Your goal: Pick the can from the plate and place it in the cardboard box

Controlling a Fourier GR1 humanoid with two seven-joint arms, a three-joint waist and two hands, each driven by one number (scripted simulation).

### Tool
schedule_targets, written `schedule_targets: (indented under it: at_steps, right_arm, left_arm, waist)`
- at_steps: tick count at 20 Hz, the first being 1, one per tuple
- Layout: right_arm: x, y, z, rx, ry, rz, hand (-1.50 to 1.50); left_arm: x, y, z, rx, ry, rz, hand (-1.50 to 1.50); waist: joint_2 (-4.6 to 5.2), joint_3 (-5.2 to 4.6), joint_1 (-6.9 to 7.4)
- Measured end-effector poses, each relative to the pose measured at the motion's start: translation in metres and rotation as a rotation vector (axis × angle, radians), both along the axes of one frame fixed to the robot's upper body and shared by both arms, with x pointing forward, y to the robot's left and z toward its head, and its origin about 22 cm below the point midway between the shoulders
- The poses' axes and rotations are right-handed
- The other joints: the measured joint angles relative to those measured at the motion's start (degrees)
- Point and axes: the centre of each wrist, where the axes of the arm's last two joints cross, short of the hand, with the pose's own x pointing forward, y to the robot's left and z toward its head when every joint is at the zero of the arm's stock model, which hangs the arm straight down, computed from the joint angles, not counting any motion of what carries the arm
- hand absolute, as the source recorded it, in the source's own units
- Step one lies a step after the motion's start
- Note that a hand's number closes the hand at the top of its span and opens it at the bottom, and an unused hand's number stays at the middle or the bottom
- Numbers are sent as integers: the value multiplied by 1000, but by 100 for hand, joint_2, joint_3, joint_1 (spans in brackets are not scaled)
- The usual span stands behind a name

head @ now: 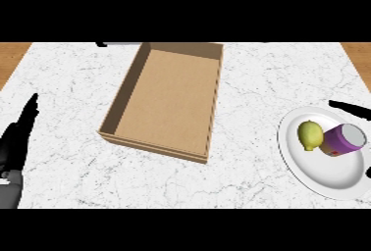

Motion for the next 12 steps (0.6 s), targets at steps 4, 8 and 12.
schedule_targets:
  at_steps: [4, 8, 12]
  right_arm:
    - [-2, 15, -6, -50, 40, 4, -150]
    - [1, 22, -14, -87, 86, -16, -150]
    - [-1, 27, -22, -113, 91, -35, 150]
  left_arm:
    - [-2, -1, -4, -3, -2, -3, 0]
    - [0, -7, -7, -4, -5, -5, 0]
    - [-1, -2, -9, -6, -4, -8, 0]
  waist:
    - [1, 0, 6]
    - [7, 2, 23]
    - [0, -11, 25]
